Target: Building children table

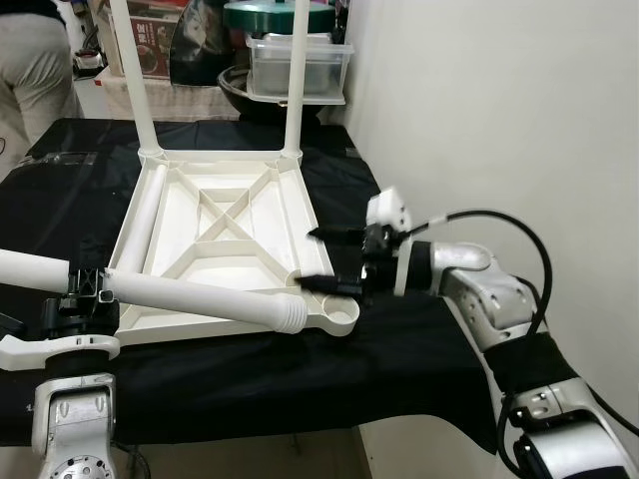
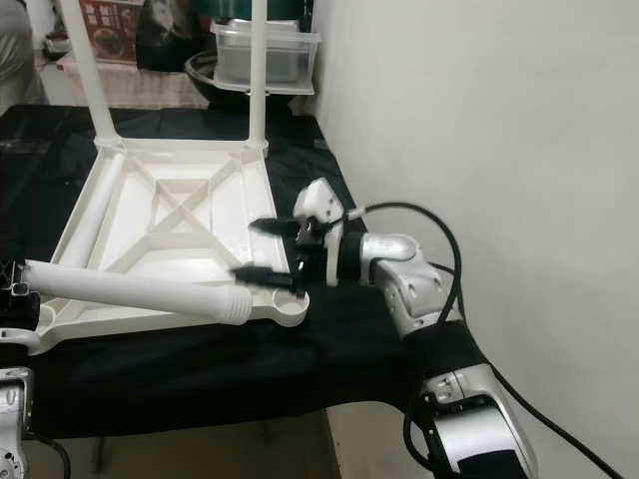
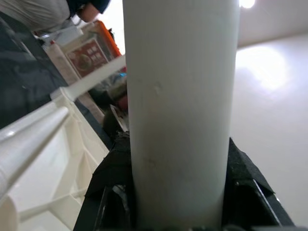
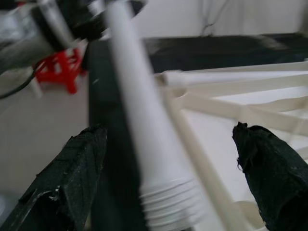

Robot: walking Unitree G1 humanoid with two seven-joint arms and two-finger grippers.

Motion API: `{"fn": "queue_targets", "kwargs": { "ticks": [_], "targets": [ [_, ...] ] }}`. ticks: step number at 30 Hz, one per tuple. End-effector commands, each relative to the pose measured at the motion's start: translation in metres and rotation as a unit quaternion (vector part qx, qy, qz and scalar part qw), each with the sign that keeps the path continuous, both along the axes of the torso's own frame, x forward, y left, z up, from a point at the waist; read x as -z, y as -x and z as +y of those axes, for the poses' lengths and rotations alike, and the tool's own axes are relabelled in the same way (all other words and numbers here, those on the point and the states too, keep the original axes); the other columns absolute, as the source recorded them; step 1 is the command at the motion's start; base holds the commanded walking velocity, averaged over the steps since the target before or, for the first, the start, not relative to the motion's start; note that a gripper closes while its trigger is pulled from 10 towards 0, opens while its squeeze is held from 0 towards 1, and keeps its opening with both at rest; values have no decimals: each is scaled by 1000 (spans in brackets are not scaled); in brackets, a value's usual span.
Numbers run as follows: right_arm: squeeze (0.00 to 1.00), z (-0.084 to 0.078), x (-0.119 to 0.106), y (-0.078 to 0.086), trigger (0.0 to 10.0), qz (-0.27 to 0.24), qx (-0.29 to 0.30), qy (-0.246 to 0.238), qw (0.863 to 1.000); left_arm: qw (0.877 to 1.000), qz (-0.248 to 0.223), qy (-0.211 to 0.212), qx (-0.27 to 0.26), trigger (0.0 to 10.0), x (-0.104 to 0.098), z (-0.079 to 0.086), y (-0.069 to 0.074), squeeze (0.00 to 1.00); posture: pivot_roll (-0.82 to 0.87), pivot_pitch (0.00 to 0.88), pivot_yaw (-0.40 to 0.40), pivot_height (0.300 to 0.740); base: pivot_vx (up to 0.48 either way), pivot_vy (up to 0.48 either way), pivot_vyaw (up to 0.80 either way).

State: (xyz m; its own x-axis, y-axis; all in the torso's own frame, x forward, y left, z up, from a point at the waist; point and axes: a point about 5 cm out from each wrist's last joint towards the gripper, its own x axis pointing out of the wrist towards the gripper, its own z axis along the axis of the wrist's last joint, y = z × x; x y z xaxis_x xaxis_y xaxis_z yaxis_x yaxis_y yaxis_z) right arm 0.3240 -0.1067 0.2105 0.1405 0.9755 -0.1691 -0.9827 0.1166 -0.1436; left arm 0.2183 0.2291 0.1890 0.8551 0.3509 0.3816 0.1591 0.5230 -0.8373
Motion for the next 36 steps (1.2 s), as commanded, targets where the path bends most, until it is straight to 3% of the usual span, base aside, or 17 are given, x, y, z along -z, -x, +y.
{"fn": "queue_targets", "kwargs": {
  "ticks": [1,2,7,9,13,20,26,30,33,36],
  "targets": [
    [0,2,6,6,10000,-8,-33,35,999,1000,-11,4,13,0,-2,-9,0,0,30,0,-101,740,0,0,0],
    [0,11,15,4,10000,-3,-34,72,997,1000,-9,-4,25,0,-1,-13,-2,0,30,0,-102,740,0,0,0],
    [0,25,17,-1,10000,-4,-11,83,996,999,-5,-10,31,0,0,-16,-1,0,32,0,-99,740,0,0,0],
    [0,43,19,-9,10000,-20,20,101,994,999,2,-18,34,0,1,-19,-2,0,41,0,-97,740,0,0,0],
    [0,59,14,-10,10000,-30,27,107,993,999,6,-25,38,0,1,-22,-2,0,46,0,-100,740,0,0,0],
    [0,71,6,-4,10000,-30,7,111,993,998,14,-38,40,0,1,-23,-3,0,40,0,-95,740,0,0,0],
    [0,86,25,17,10000,17,-44,155,987,997,26,-55,43,0,3,-27,-6,0,46,0,-97,740,0,0,0],
    [0,93,32,18,10000,18,-40,164,985,997,29,-57,43,0,4,-28,-7,0,45,0,-99,740,0,0,0],
    [0,112,39,20,10000,19,-34,167,985,996,34,-62,47,0,6,-31,-9,0,41,0,-97,740,0,0,0],
    [0,120,42,20,10000,19,-25,169,985,996,34,-63,48,0,7,-32,-9,0,45,0,-100,740,0,0,0]
  ]
}}
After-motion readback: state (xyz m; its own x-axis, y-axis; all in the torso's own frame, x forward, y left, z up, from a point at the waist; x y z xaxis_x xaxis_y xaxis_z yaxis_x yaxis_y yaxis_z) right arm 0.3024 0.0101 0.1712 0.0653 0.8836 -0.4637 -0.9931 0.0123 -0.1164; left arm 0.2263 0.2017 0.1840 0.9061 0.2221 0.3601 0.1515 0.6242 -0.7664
